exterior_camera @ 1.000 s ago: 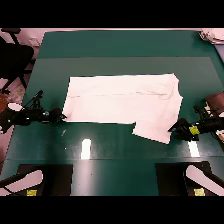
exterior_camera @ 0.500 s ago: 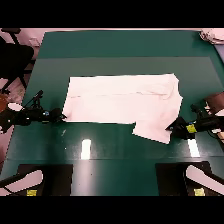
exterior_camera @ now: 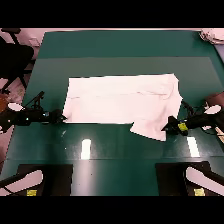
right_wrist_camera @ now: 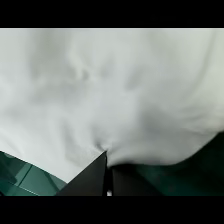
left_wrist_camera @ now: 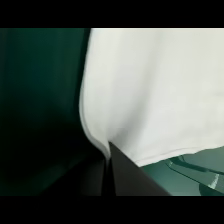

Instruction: Fold the shirts.

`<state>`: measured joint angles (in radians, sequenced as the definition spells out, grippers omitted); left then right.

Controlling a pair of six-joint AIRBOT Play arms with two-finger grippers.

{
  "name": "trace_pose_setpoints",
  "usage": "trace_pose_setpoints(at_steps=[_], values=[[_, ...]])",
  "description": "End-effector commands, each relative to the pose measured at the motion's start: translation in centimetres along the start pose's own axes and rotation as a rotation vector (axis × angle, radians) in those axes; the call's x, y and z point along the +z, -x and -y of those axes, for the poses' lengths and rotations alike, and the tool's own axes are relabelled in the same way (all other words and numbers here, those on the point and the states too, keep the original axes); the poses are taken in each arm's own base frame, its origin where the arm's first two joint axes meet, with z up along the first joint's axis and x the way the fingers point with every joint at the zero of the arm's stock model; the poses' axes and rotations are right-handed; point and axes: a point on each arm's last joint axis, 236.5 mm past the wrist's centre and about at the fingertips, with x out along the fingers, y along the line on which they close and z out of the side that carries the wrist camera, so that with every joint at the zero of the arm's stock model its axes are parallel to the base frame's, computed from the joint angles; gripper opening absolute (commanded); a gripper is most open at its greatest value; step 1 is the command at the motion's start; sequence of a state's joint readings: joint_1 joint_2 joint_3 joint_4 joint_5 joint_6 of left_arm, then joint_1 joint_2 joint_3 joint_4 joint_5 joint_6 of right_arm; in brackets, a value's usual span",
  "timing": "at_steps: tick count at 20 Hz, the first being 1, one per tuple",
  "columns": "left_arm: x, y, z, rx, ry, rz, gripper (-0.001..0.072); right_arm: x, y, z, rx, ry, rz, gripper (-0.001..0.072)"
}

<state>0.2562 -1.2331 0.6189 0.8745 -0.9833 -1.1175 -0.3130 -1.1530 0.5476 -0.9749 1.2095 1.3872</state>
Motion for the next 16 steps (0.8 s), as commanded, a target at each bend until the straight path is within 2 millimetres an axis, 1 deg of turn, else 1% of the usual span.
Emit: trace_pose_setpoints(at_steps=[1,3,6,7,9,11,12,14,16], values=[[-0.5,1.0,-0.4,0.040,-0.060,-0.009,0.0021,0.1,1.8,-2.0,0.020,0.066,0.075,0.0016],[0.5,2.9,1.3,0.027,-0.117,0.057,0.0021,0.3,4.2,-3.5,0.029,0.130,0.165,0.0016],[1.8,7.8,4.7,0.022,-0.229,0.191,0.0021,0.6,8.8,-6.5,0.040,0.245,0.330,0.0016],[1.9,9.5,5.9,0.018,-0.252,0.237,0.0021,0.7,10.5,-7.5,0.045,0.268,0.390,0.0016],[2.2,12.2,7.8,0.010,-0.264,0.326,0.0021,0.5,13.5,-9.3,0.058,0.309,0.491,0.0016],[2.0,14.0,9.2,-0.001,-0.287,0.391,0.0021,0.2,15.4,-10.5,0.065,0.342,0.557,0.0016],[1.8,14.6,9.7,-0.008,-0.300,0.414,0.0022,0.0,15.9,-10.9,0.068,0.354,0.576,0.0016],[1.6,15.3,10.7,-0.030,-0.312,0.440,0.0022,0.0,17.0,-12.5,0.119,0.371,0.619,0.0016],[1.7,15.6,11.8,-0.077,-0.312,0.461,0.0022,0.4,18.3,-14.3,0.191,0.382,0.689,0.0016]])
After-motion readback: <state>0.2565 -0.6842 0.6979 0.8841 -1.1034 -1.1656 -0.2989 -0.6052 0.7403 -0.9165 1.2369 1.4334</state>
